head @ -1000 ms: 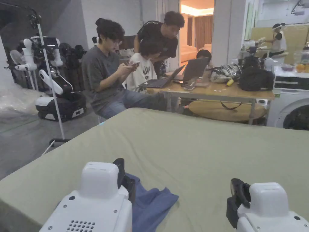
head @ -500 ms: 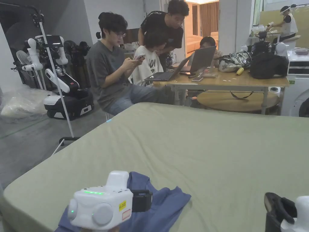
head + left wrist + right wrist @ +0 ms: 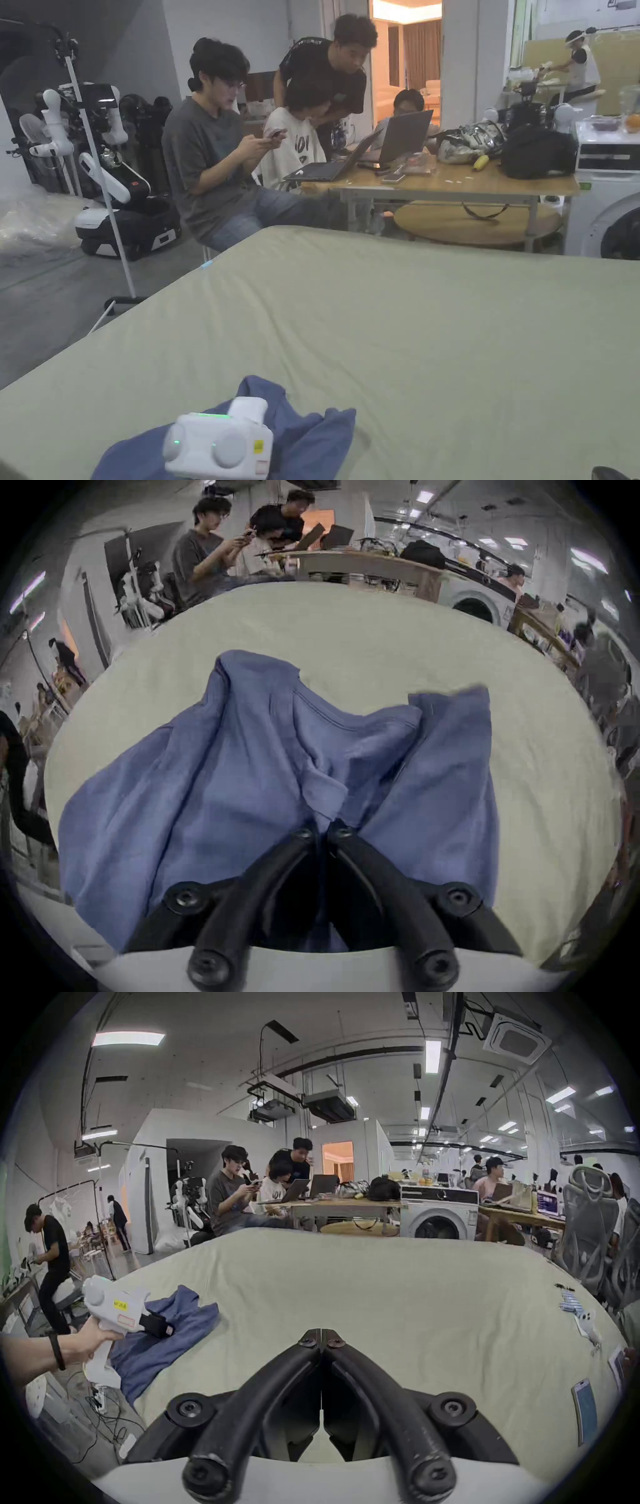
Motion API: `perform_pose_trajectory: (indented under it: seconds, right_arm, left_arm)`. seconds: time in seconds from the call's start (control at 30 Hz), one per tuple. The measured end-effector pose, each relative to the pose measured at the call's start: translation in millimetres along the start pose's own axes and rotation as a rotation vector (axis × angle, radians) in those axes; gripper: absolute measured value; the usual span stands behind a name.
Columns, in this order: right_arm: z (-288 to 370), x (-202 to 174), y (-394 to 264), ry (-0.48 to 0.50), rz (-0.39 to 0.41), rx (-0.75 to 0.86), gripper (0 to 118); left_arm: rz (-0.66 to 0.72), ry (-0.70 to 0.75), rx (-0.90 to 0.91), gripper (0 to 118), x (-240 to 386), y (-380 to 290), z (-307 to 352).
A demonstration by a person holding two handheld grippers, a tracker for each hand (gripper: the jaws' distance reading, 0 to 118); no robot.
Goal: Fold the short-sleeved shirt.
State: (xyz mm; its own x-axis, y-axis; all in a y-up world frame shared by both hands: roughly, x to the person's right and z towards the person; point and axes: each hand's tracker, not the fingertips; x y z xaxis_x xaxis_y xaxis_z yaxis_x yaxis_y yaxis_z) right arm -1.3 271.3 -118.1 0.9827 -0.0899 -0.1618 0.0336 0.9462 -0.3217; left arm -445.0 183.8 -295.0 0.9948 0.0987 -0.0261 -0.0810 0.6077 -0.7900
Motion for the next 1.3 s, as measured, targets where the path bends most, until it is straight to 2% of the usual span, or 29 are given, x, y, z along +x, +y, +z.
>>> perform_pose_trajectory:
  seconds: [0.07, 0.13, 0.27, 0.37, 0.4, 0.5, 0.57, 0.63, 0.7, 0.77, 0.87, 0.93, 1.03, 1.1, 1.17, 1.23, 1.27, 1.3]
  right_arm:
    - [10.1, 9.1, 3.3, 0.023, -0.018, 0.018, 0]
    - [15.8, 15.8, 5.9, 0.009, -0.026, 0.028, 0]
    - [28.8, 33.9, 6.8, 0.004, -0.111, 0.048, 0]
    - [39.5, 45.8, 5.6, -0.016, -0.156, 0.062, 0]
    - [42.2, 49.9, 5.6, -0.021, -0.165, 0.063, 0]
    - [54.7, 58.3, 10.9, -0.065, -0.168, 0.065, 0]
    - [67.4, 65.4, 15.1, -0.055, -0.216, 0.112, 0]
    - [78.7, 74.2, 19.7, -0.054, -0.231, 0.135, 0]
    - [89.1, 83.9, 21.8, -0.084, -0.211, 0.151, 0]
    - [97.6, 94.5, 24.4, -0.120, -0.196, 0.146, 0]
    - [112.2, 111.6, 27.1, -0.144, -0.247, 0.166, 0]
    - [124.6, 121.1, 29.6, -0.158, -0.249, 0.166, 0]
    - [146.6, 130.9, 34.5, -0.242, -0.189, 0.165, 0]
    - [157.9, 137.7, 35.4, -0.256, -0.195, 0.162, 0]
    - [161.9, 143.3, 35.1, -0.309, -0.185, 0.128, 0]
    - [164.2, 145.6, 33.4, -0.321, -0.167, 0.113, 0]
    - [165.0, 146.0, 31.9, -0.330, -0.165, 0.102, 0]
    - [165.9, 146.1, 30.2, -0.326, -0.164, 0.099, 0]
  left_arm:
    - [0.115, -0.040, 0.146, 0, -12.4, 24.5, 34.3]
    - [0.163, -0.036, 0.231, 0, -20.7, 60.3, 70.8]
    - [0.030, 0.044, 0.462, 0, -10.6, 147.6, 169.2]
    - [-0.009, 0.006, 0.641, 0, 26.3, 199.5, 240.3]
    - [-0.061, 0.023, 0.685, 0, 43.8, 214.9, 259.1]
    - [-0.243, 0.087, 0.751, 0, 109.2, 238.2, 281.3]
    - [-0.294, 0.068, 0.738, 0, 144.7, 238.7, 265.2]
    - [-0.289, -0.028, 0.707, 0, 176.8, 224.0, 237.5]
    - [-0.273, -0.105, 0.583, 0, 210.9, 192.4, 188.6]
    - [-0.323, -0.170, 0.519, 0, 255.0, 148.2, 144.4]
    - [-0.286, -0.411, 0.373, 0, 323.5, 67.0, 78.8]
    - [-0.299, -0.541, 0.224, 0, 375.3, 10.6, 47.0]
    - [-0.365, -0.725, 0.106, 0, 452.4, -73.7, 35.9]
    - [-0.425, -0.814, 0.086, 0, 493.2, -127.1, 54.7]
    - [-0.433, -0.946, 0.009, 0, 515.4, -163.3, 64.4]
    - [-0.444, -0.985, -0.016, 0, 526.8, -188.1, 77.8]
    - [-0.468, -0.991, 0.002, 13, 526.2, -192.9, 82.3]
    - [-0.496, -1.030, 0.025, 36, 521.9, -193.3, 83.6]
